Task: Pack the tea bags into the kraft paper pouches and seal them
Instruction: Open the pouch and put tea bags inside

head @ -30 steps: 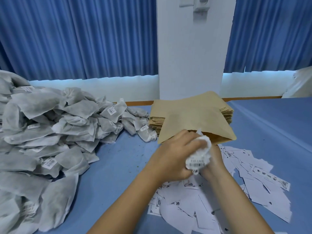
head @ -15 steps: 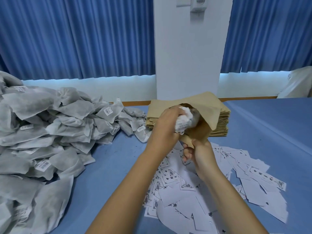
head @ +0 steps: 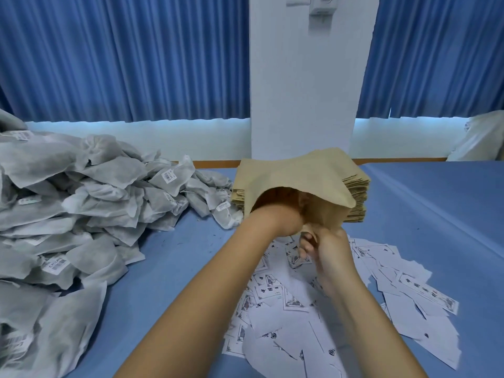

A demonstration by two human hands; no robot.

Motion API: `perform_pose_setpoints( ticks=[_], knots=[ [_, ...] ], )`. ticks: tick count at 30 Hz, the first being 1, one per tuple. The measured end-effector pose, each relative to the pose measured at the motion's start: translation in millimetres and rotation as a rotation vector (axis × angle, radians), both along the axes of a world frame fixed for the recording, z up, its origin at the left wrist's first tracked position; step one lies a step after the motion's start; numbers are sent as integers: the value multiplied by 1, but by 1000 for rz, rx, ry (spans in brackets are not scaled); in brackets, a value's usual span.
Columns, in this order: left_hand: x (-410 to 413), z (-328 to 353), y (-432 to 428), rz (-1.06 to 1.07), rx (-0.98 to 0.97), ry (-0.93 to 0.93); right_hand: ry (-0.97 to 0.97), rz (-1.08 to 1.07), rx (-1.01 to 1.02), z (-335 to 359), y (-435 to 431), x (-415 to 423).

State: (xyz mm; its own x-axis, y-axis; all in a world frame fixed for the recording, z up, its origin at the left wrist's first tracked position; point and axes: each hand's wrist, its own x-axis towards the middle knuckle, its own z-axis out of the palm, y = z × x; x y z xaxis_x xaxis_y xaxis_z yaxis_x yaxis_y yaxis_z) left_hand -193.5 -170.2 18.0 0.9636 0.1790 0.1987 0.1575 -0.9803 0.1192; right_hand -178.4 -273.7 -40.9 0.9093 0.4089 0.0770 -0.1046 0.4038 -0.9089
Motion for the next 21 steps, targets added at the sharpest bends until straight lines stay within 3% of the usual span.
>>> perform_pose_setpoints(
  ticks=[2, 4, 7, 9, 10, 11, 13, 17, 21],
  knots=[
    [-12, 1, -8, -89, 3, 17, 35, 49, 44, 2, -1, 0],
    [-33, -2, -12, -237, 79, -139, 55, 72, 34, 1, 0, -2],
    [-59, -5, 5, -518, -19, -784, 55, 111, 124, 2, 0, -6],
    [-62, -20, 35, -338, -137, -1180, 74, 107, 187, 2, 0, -5],
    [-58, -31, 52, -154, -238, -1248, 71, 106, 192, 3, 0, -6],
    [-51, -43, 67, 41, -349, -1219, 64, 107, 191, 3, 1, -7],
    [-32, -74, 93, 320, -458, -957, 49, 110, 178, 5, 2, -9],
    [-2, -125, 118, 325, -121, -249, 43, 99, 173, 5, 2, -9],
    [15, -127, 115, 440, -39, -199, 63, 99, 172, 2, 1, -7]
  ],
)
